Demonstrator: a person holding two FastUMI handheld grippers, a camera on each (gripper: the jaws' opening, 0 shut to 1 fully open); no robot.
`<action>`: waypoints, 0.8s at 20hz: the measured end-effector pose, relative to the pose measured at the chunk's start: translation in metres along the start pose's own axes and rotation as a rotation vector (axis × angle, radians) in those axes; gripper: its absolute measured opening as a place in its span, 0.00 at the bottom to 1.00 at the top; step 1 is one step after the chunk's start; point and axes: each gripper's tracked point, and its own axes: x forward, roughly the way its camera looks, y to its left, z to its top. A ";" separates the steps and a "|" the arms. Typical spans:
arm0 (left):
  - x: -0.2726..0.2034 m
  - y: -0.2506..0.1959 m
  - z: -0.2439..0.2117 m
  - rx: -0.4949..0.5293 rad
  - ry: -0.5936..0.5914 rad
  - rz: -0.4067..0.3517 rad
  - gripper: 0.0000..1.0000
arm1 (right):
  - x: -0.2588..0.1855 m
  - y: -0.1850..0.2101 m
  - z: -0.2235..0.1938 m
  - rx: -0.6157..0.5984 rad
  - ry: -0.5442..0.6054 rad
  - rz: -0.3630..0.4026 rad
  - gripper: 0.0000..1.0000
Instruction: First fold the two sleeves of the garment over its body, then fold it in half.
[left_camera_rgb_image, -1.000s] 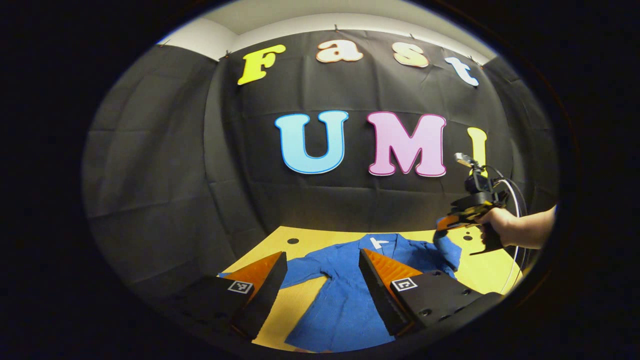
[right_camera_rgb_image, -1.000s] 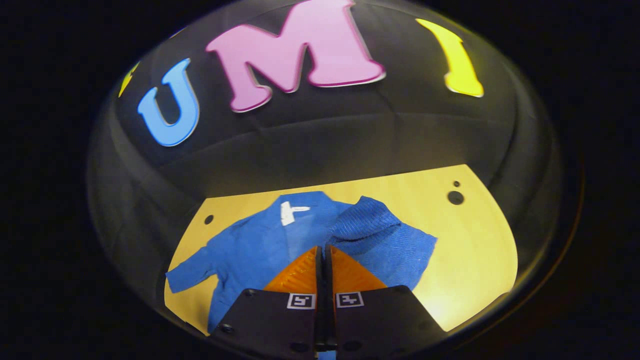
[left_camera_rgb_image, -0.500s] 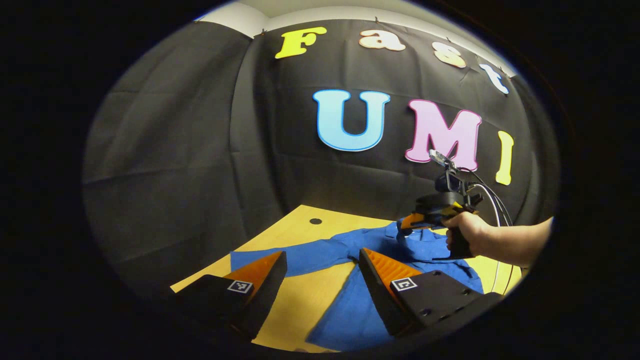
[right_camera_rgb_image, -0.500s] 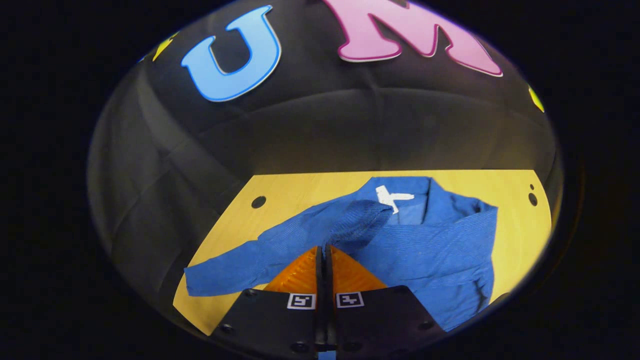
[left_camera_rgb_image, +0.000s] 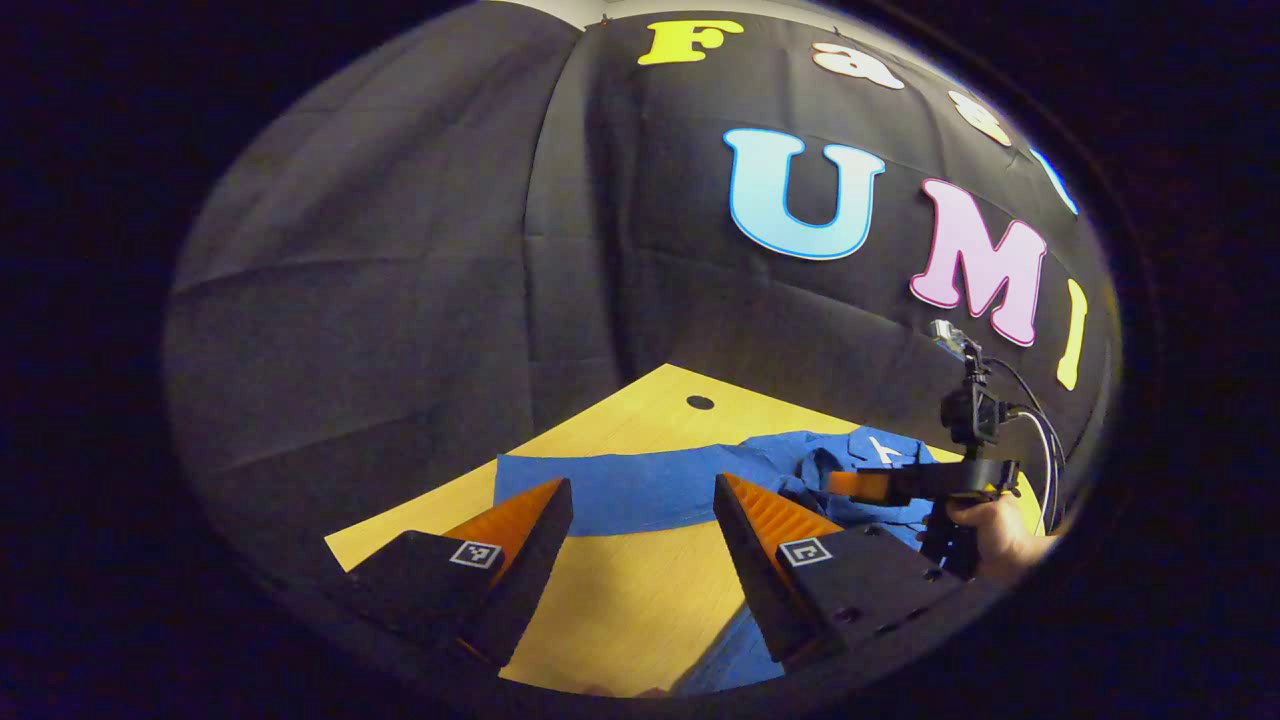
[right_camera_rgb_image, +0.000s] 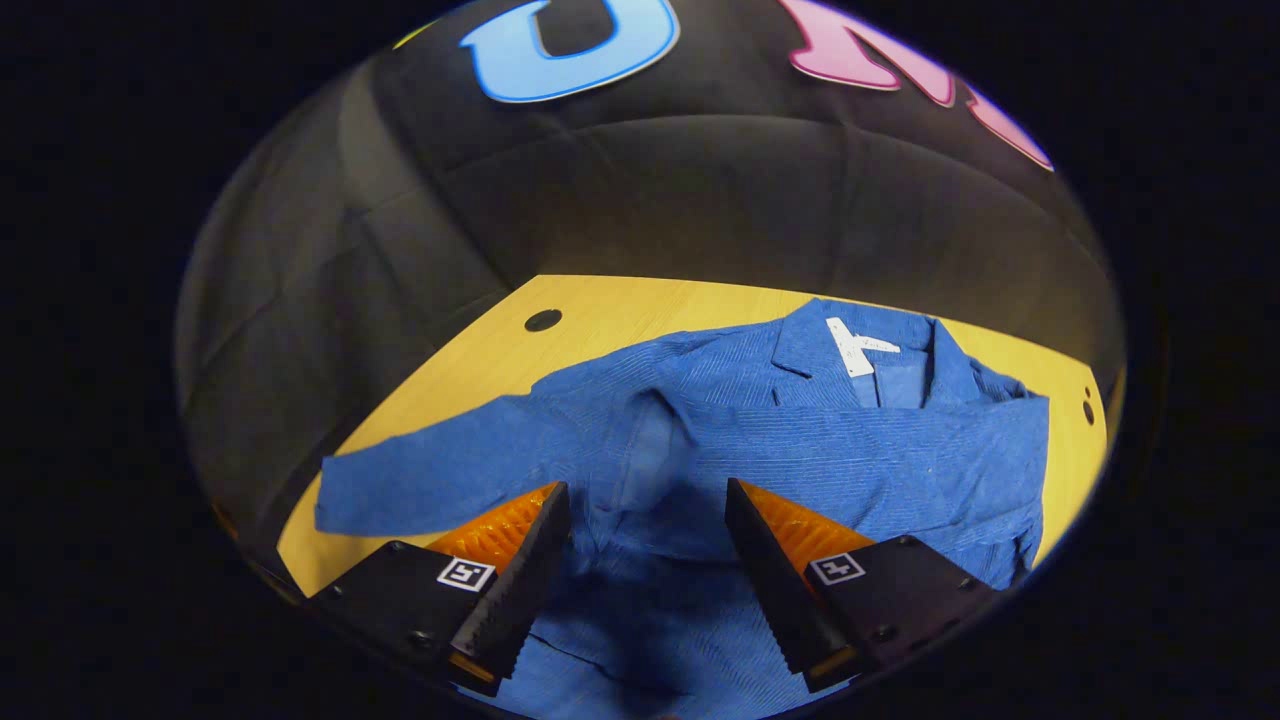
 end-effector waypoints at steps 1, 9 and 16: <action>0.005 0.008 -0.003 -0.007 0.003 0.017 0.83 | -0.004 0.001 -0.002 -0.025 -0.011 -0.004 0.98; 0.085 0.082 -0.043 -0.027 0.198 0.231 0.83 | -0.090 0.010 0.008 0.004 -0.229 0.053 0.98; 0.118 0.083 -0.068 -0.002 0.395 0.282 0.84 | -0.153 -0.006 -0.017 -0.046 -0.253 0.077 0.99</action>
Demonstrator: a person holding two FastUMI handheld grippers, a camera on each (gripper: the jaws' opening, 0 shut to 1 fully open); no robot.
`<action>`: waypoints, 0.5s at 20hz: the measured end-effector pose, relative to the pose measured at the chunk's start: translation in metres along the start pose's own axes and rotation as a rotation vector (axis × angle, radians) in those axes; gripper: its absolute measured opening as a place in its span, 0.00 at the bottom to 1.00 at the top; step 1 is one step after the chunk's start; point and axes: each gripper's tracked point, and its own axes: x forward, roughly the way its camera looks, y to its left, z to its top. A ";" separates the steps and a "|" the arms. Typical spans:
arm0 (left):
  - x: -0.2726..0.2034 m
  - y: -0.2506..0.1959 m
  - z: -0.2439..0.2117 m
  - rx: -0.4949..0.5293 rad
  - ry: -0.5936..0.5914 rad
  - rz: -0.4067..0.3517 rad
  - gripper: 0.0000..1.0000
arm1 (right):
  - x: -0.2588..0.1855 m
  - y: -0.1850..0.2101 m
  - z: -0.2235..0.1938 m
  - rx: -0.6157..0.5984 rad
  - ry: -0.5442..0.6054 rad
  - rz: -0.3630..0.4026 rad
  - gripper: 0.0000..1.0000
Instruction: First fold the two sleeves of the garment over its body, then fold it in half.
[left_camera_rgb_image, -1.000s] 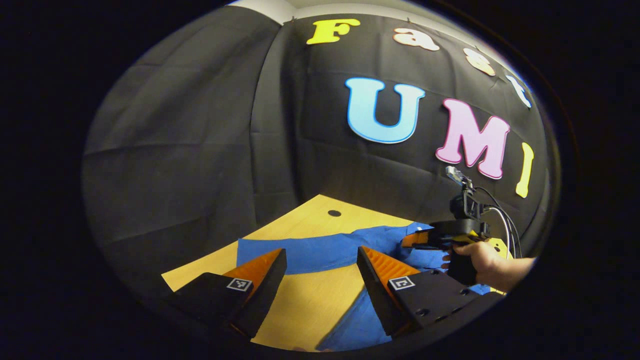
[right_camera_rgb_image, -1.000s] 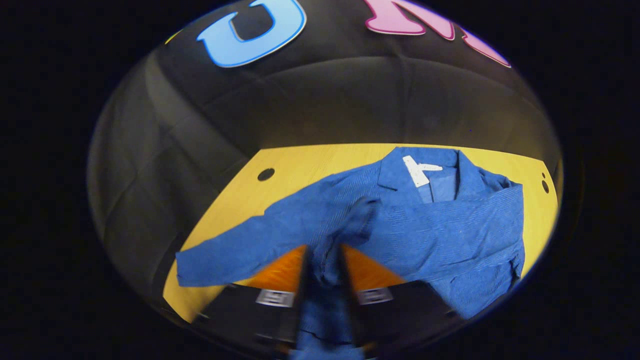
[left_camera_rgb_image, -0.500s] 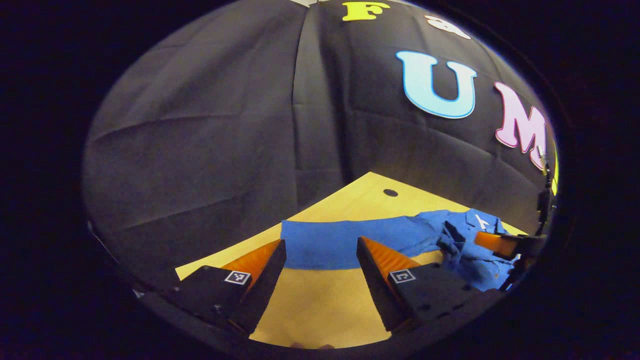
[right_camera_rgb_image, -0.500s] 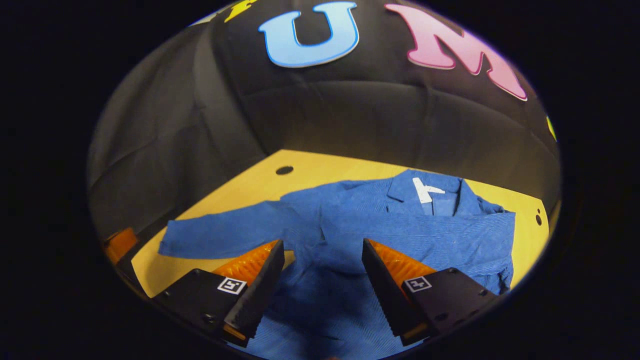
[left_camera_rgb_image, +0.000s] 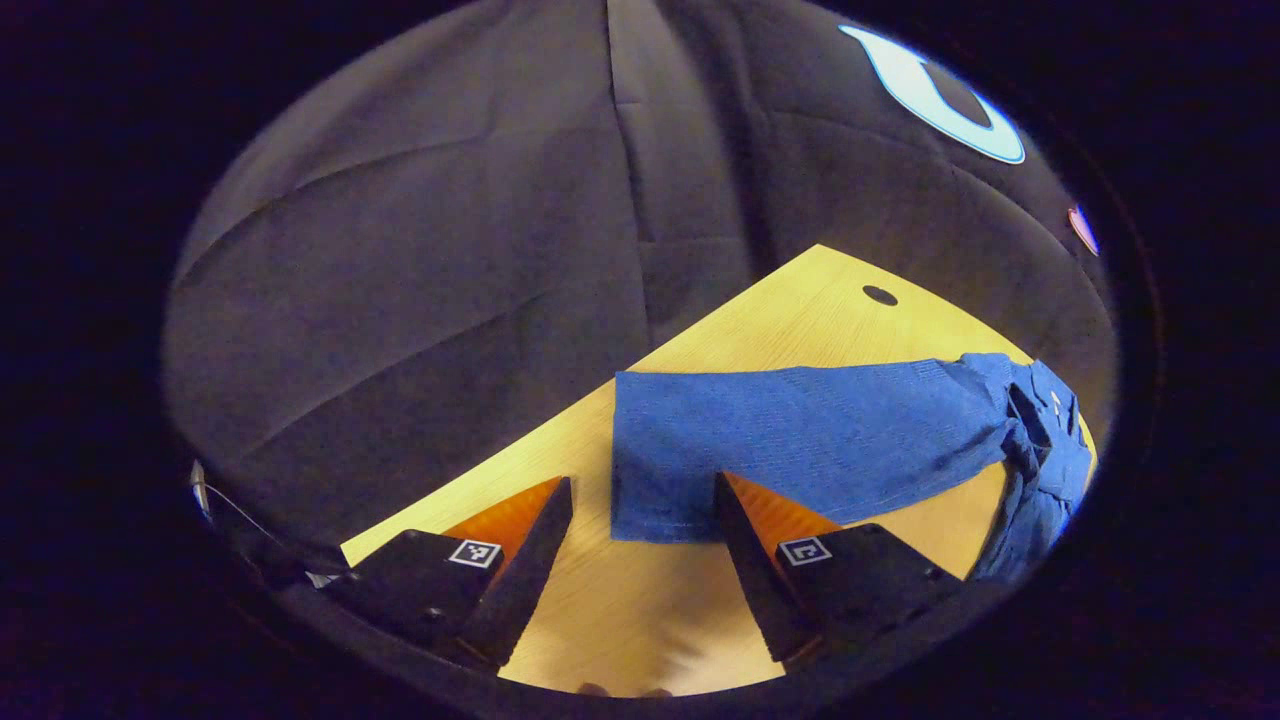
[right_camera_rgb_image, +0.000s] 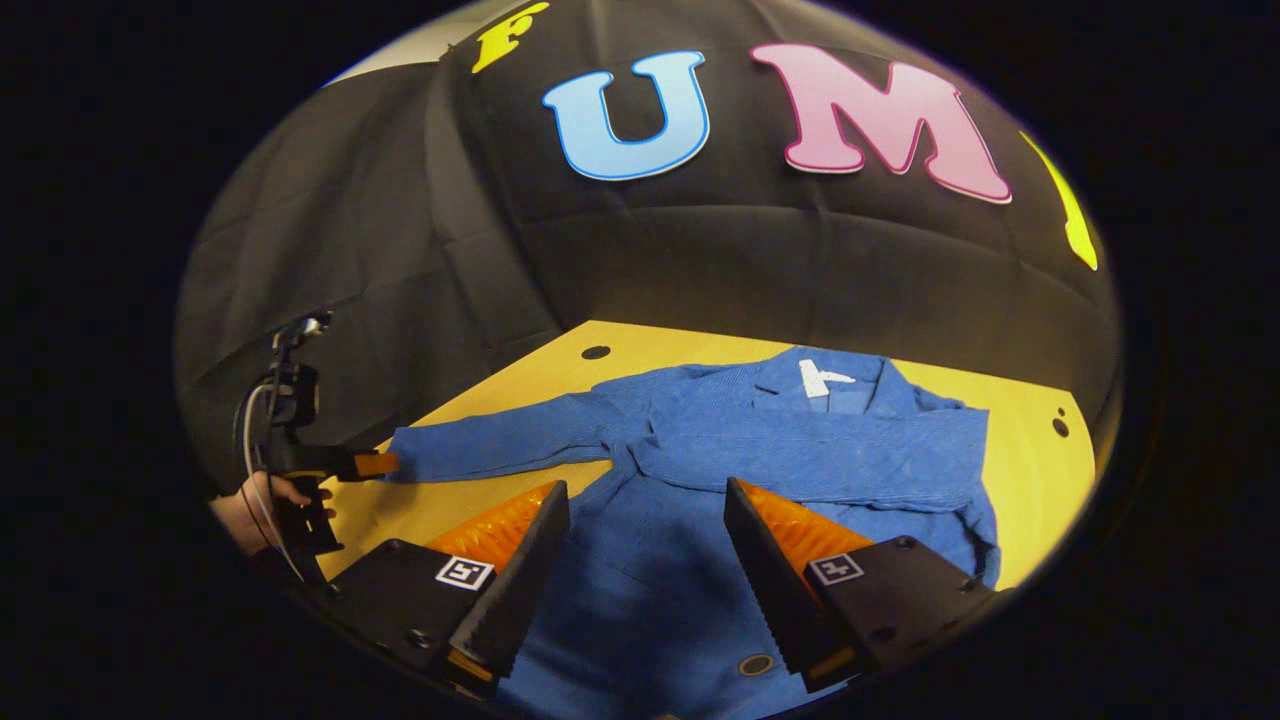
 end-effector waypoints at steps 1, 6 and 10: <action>0.000 0.001 0.008 0.004 0.006 -0.006 0.84 | -0.010 -0.003 0.009 -0.007 -0.033 -0.004 0.98; 0.008 -0.003 0.015 0.117 0.104 -0.065 0.83 | -0.062 -0.007 0.046 -0.053 -0.178 -0.032 0.97; 0.008 -0.008 0.019 0.097 0.213 -0.103 0.74 | -0.073 -0.012 0.041 -0.061 -0.168 -0.031 0.98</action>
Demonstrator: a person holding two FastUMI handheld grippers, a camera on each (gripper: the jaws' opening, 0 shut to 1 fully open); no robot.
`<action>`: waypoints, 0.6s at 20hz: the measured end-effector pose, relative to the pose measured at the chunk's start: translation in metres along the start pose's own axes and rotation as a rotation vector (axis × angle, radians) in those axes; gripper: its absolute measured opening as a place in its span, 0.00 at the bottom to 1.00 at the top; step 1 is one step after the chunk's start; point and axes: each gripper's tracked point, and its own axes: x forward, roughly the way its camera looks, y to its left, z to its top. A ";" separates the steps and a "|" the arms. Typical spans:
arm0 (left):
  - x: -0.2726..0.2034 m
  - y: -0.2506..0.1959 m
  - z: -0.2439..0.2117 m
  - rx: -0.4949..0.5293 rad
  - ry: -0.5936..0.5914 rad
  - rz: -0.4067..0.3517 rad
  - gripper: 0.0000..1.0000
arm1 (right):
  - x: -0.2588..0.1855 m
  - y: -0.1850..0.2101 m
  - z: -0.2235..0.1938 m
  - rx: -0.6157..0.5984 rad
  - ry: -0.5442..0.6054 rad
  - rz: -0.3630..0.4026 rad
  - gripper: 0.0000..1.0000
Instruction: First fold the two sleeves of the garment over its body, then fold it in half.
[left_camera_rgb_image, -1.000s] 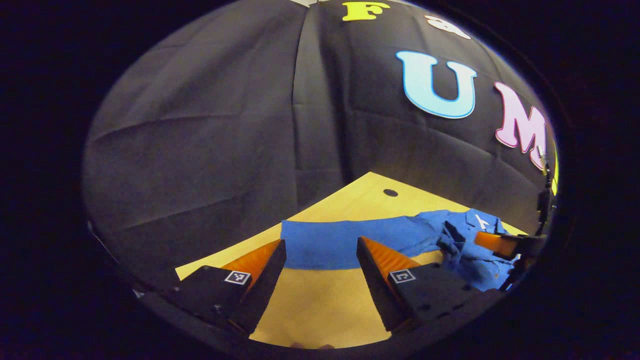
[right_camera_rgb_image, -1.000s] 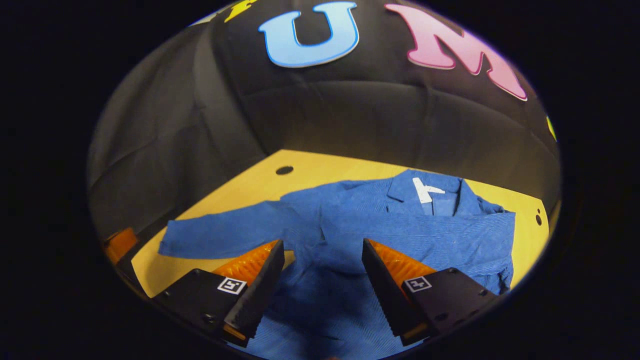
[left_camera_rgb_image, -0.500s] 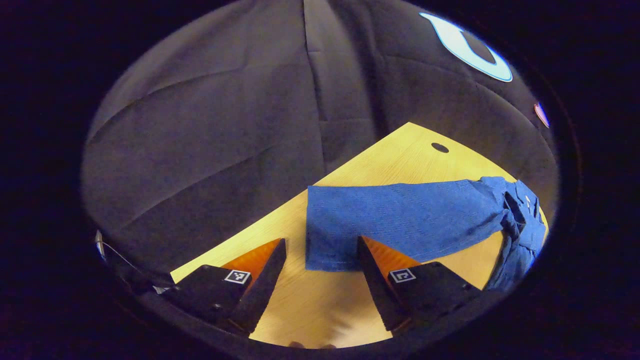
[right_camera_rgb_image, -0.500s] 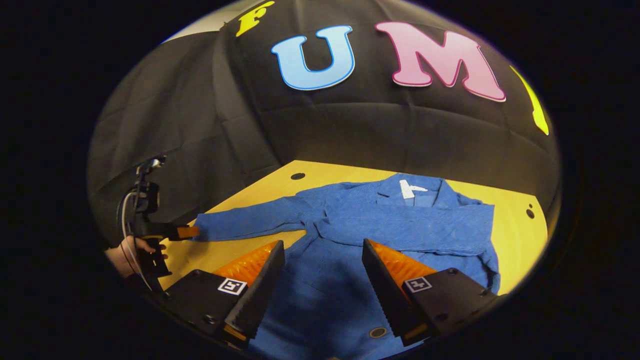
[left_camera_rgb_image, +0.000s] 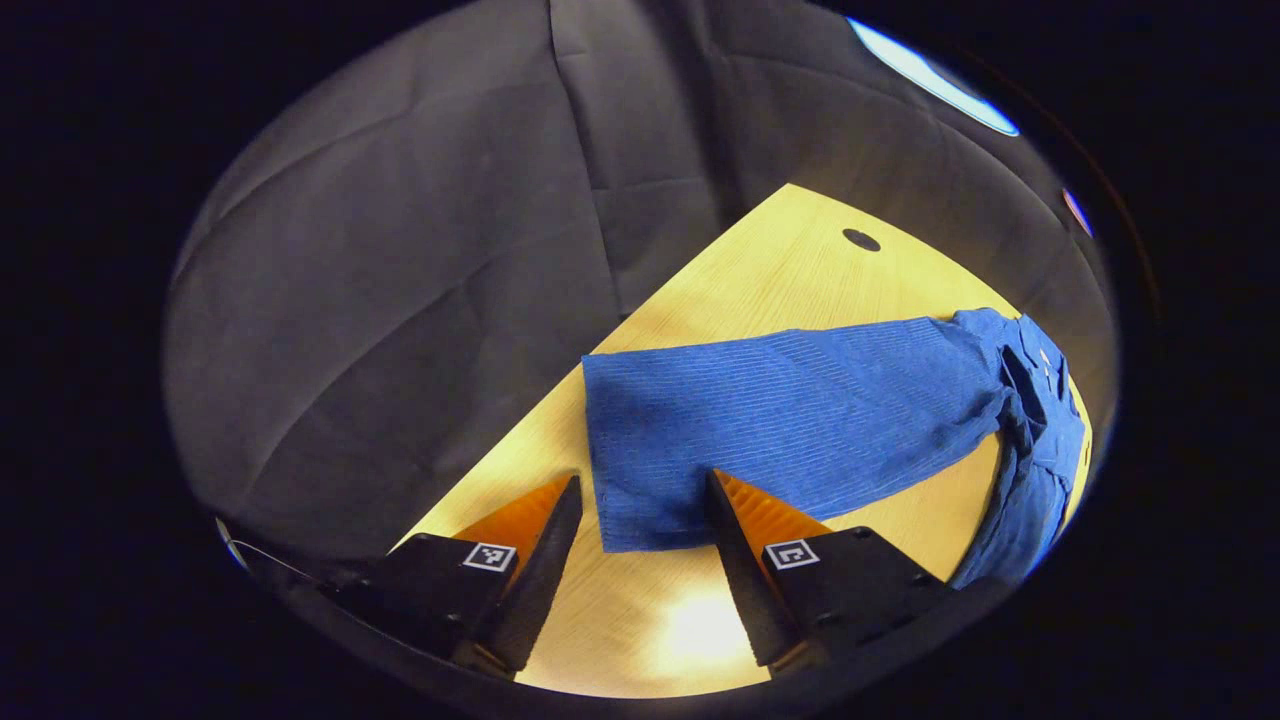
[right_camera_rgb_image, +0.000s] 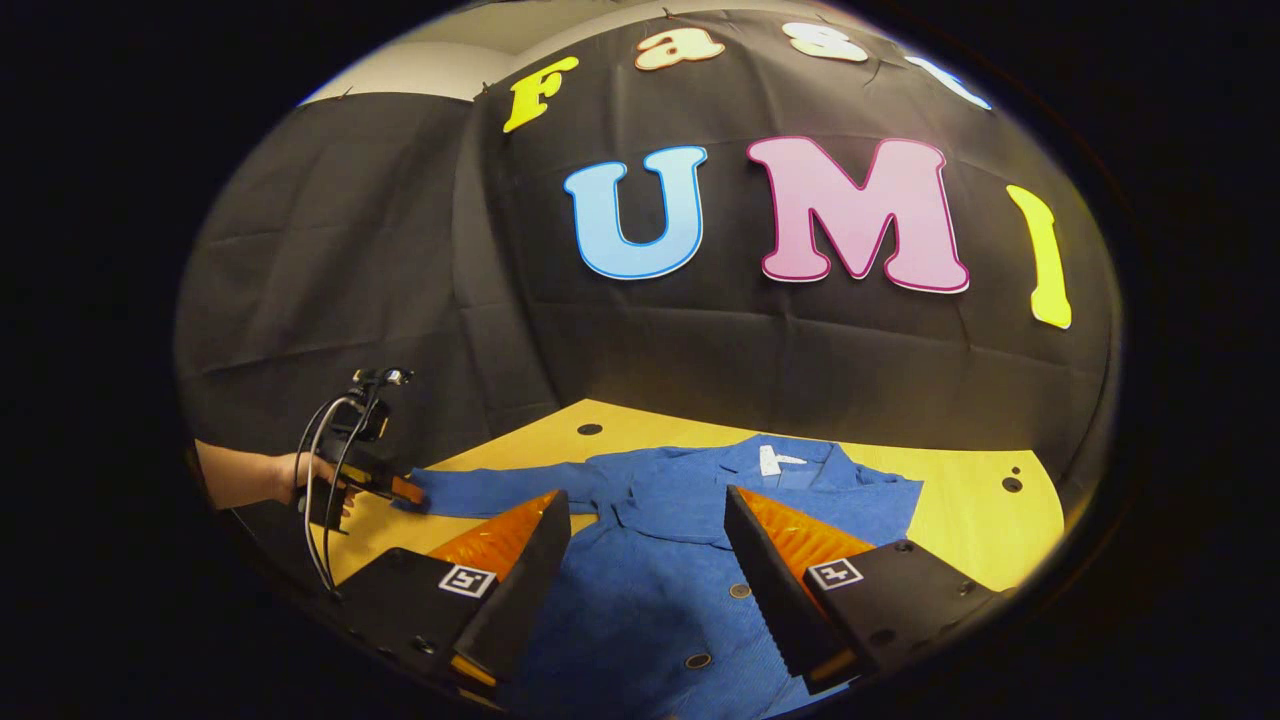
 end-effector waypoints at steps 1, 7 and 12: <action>0.000 -0.004 0.001 0.005 0.008 -0.003 0.72 | 0.001 -0.003 -0.008 0.020 0.039 -0.001 0.97; 0.002 -0.024 0.007 0.012 -0.015 -0.035 0.19 | 0.001 -0.038 0.000 0.021 0.020 -0.050 0.97; -0.003 -0.040 0.009 -0.057 -0.054 -0.074 0.00 | -0.011 -0.099 -0.004 -0.020 0.035 -0.193 0.98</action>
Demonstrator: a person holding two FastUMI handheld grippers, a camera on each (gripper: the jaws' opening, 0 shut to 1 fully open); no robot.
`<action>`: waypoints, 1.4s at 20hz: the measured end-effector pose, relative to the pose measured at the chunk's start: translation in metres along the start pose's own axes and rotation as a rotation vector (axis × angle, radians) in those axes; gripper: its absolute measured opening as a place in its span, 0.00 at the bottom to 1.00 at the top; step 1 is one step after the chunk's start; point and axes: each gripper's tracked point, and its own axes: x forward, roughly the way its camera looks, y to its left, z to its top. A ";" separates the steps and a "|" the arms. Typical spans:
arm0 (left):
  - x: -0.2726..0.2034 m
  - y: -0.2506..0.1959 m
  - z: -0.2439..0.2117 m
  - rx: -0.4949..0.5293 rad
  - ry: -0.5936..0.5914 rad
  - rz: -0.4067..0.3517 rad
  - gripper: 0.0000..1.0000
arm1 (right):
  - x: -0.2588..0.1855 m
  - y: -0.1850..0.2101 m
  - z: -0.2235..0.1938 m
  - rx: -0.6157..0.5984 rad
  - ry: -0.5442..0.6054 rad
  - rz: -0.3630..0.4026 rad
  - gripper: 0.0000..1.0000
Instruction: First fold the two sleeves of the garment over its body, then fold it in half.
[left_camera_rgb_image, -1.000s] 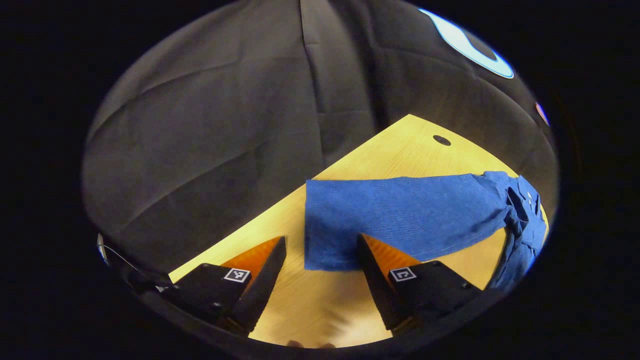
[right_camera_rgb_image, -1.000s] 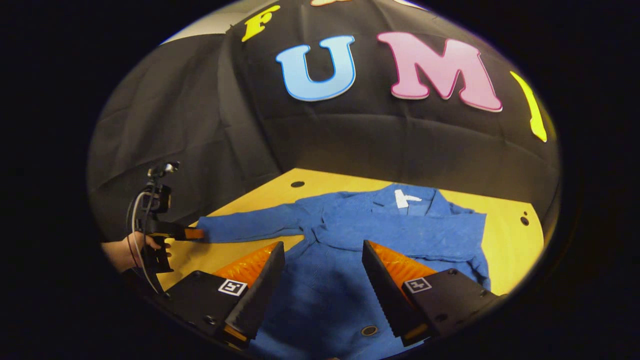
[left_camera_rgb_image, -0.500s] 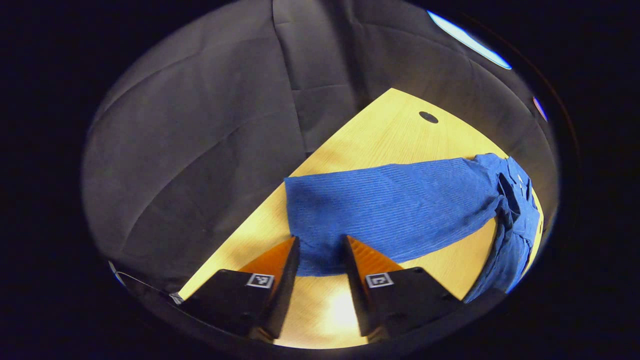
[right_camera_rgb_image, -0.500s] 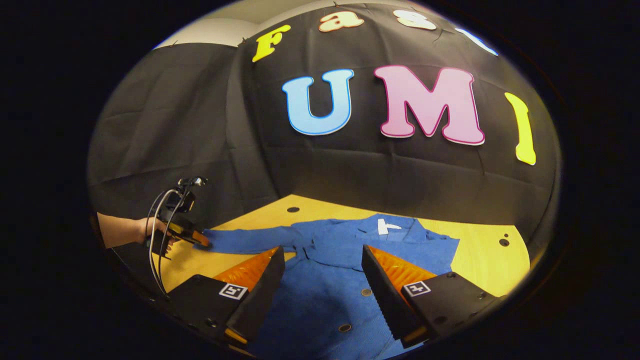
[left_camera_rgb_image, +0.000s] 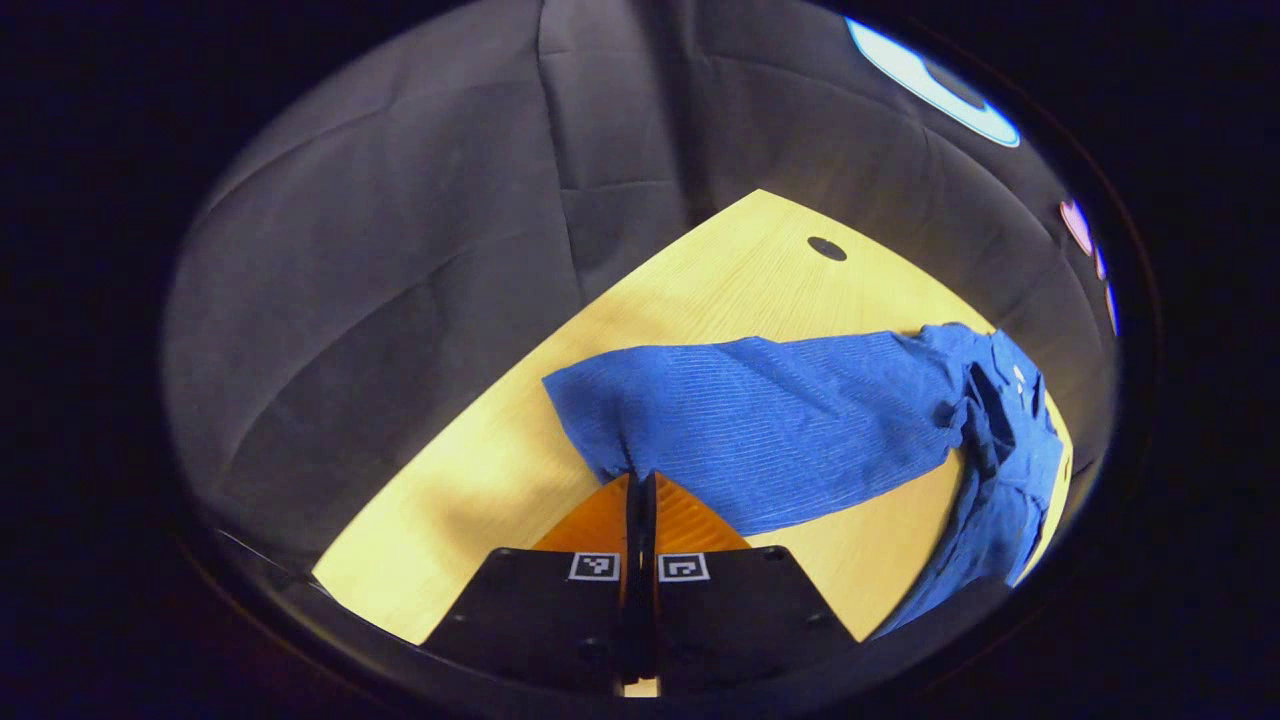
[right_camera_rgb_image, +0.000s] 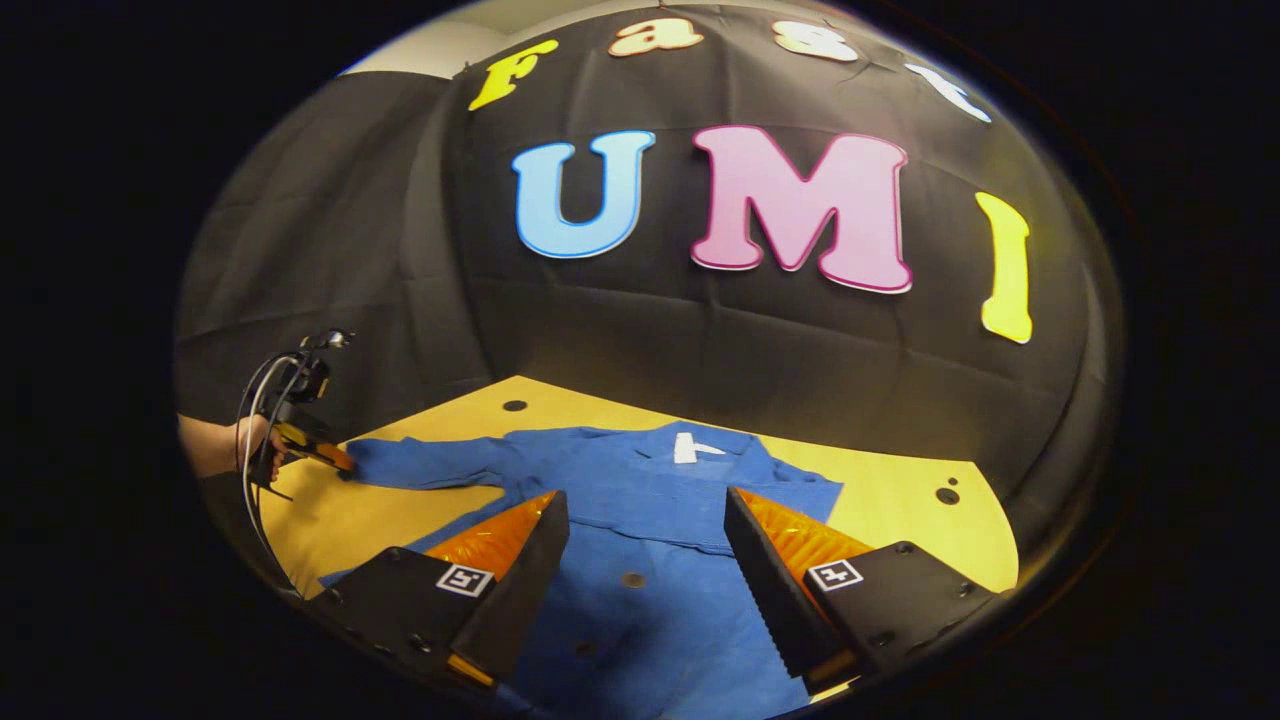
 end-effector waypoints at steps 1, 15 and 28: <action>0.001 -0.003 -0.001 -0.004 -0.015 0.005 0.00 | -0.001 -0.012 -0.002 0.014 0.009 -0.023 0.98; -0.129 -0.297 0.065 0.391 -0.370 -0.309 0.00 | -0.023 -0.088 -0.063 0.109 0.130 -0.196 0.98; -0.145 -0.592 -0.091 0.607 -0.202 -0.766 0.19 | -0.112 -0.195 -0.114 0.186 0.203 -0.430 0.98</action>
